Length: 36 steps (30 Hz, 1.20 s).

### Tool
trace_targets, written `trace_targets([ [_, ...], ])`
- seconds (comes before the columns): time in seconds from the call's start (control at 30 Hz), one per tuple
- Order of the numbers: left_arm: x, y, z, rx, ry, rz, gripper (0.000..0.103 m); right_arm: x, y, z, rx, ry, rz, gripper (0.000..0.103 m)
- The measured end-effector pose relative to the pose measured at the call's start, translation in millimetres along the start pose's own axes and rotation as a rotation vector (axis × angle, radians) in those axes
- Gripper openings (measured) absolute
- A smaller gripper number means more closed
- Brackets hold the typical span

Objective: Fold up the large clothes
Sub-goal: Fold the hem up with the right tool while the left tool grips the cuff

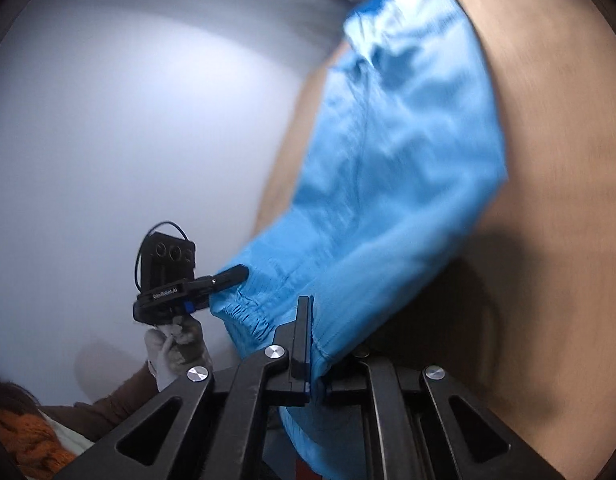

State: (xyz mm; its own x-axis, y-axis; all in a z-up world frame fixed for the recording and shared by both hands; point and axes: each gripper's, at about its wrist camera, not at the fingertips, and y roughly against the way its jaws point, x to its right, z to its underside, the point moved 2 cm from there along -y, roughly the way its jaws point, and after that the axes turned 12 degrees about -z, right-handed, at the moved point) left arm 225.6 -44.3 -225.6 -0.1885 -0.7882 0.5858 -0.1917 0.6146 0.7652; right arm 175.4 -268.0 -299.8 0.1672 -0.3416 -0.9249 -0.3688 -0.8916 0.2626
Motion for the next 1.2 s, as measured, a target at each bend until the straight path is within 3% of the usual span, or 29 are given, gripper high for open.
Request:
trace_targets([
  [0.27,10.6,2.3,-72.7,0.083,0.006,-0.027,0.002,-17.5,6.7,-79.2,0.063,0.102,0.092,0.002],
  [0.5,-16.1,-32.9,-125.0,0.1,0.083,-0.08,0.002,11.7,3.3,-141.1,0.103,0.088,0.187,0.002],
  [0.83,-48.1,-89.5,-147.2,0.041,0.109,-0.182,0.002,64.7,-22.2,-162.9,0.05,0.035,0.334,0.003],
  [0.93,-51.7,-94.0,-145.8,0.02,0.103,-0.189,0.002,72.4,-25.0,-162.6,0.025,0.015,0.338,0.013],
  [0.97,-52.6,-93.8,-145.3,0.01,0.105,-0.185,0.006,73.2,-24.0,-162.8,0.021,0.006,0.331,0.029],
  [1.0,-53.6,-92.4,-145.1,0.002,0.111,-0.178,0.01,71.8,-20.6,-163.5,0.023,-0.003,0.313,0.035],
  [1.07,-53.9,-85.3,-145.7,0.012,0.122,-0.157,0.037,62.6,-10.3,-164.9,0.031,0.01,0.284,0.04],
  [1.13,-52.8,-74.2,-145.9,0.028,0.121,-0.145,0.05,52.3,-1.0,-164.3,0.024,0.034,0.269,0.047],
  [1.2,-51.4,-61.5,-145.0,0.037,0.106,-0.144,0.051,37.9,10.2,-158.9,0.012,0.073,0.271,0.05],
])
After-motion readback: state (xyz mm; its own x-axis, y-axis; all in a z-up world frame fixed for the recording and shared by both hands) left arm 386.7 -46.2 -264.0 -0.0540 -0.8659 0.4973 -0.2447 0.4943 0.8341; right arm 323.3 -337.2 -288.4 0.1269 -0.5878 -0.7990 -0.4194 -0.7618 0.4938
